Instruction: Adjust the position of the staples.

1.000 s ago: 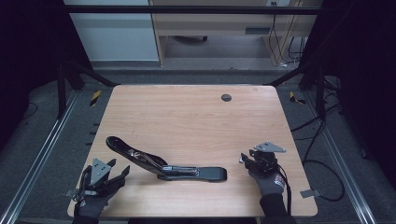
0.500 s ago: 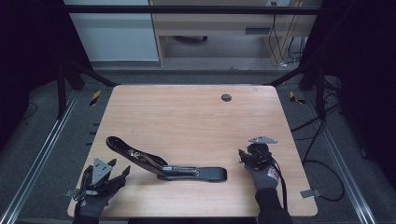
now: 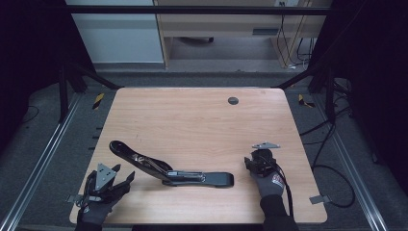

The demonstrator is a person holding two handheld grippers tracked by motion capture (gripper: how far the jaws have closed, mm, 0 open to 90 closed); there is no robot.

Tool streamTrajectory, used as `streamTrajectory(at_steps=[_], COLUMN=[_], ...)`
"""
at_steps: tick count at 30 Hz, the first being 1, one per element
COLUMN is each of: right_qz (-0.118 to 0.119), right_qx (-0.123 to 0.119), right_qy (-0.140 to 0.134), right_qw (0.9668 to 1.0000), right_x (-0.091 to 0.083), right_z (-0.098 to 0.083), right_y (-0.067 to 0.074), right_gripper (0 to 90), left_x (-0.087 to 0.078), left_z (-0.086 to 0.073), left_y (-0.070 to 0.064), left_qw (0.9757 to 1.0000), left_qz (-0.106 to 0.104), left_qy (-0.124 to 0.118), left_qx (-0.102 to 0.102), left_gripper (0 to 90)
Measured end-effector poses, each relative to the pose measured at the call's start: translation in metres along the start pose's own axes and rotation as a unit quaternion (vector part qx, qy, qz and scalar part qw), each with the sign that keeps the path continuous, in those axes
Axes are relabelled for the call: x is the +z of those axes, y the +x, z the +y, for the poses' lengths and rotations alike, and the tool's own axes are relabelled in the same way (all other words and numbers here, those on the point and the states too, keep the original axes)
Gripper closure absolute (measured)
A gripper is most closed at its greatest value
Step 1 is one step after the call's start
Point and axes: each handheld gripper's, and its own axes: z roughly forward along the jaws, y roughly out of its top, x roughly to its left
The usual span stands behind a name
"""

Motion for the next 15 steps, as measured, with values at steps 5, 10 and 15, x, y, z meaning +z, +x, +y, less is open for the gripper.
streamTrajectory(at_steps=[5, 10, 15], right_qz=[-0.001, -0.002, -0.004], right_qx=[0.004, -0.001, -0.005], right_qy=[0.008, 0.013, 0.016], right_qw=[1.0000, 0.9999, 0.9998], right_x=[0.0008, 0.0016, 0.0021], right_z=[-0.0006, -0.0007, -0.0010], right_y=[0.0003, 0.0001, -0.0003], right_gripper=[67.9, 72.7, 77.4], left_x=[0.0000, 0.0001, 0.0001], left_z=[0.0001, 0.0001, 0.0001], left_y=[-0.0003, -0.0003, -0.0005], left_qw=[1.0000, 1.0000, 1.0000], left_qz=[-0.001, -0.002, -0.002], left_qy=[0.001, 0.001, 0.002], left_qx=[0.001, 0.002, 0.003], left_gripper=[40.8, 40.8, 40.8])
